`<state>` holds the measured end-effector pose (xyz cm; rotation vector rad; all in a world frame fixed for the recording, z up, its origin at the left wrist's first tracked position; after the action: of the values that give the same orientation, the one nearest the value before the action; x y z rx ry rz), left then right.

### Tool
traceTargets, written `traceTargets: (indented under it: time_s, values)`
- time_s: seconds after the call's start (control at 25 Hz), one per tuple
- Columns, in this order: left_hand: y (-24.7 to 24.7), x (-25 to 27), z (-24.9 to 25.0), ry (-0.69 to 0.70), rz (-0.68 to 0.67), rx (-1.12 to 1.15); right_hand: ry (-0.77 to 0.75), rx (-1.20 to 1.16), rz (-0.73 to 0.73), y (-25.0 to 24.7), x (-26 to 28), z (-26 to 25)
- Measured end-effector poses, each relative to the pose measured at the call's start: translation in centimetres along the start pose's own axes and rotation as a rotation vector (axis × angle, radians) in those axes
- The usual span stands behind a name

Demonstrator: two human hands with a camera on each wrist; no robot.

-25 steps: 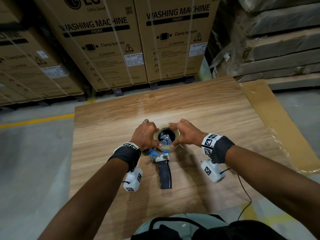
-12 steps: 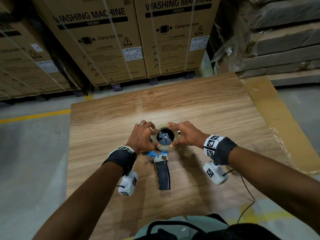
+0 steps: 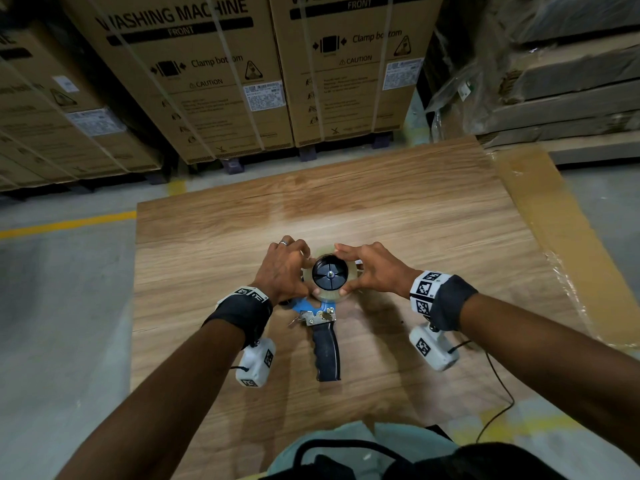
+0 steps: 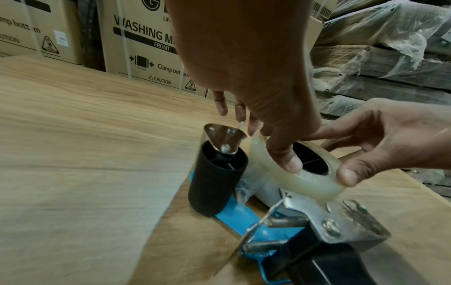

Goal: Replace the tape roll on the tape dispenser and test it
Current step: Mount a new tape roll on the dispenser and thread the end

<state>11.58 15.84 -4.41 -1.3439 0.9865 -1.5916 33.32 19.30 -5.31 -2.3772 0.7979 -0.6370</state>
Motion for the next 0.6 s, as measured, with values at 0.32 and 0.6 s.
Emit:
traceTargets:
  time_s: [0.32, 0.6]
  values:
    - [0.3, -0.1, -0.1, 0.003, 0.013, 0.013, -0.041, -0.013, 0.007, 0.2, 0.0, 1.1]
    - [0.1, 0.9, 0.3, -0.037, 0.032, 0.005, -0.057, 0.005, 0.013, 0.0, 0.6, 0.1]
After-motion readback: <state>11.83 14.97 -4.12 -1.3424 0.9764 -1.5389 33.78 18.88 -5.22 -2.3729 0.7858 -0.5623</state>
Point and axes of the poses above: each hand's wrist, its own x-axis away from the middle knuckle, its own y-axis out of the palm, z = x × y, the point moved 2 cm from there along -x, towards the middle knuckle, and after that the axes turned 11 degrees about -y, right-handed, at the moved point
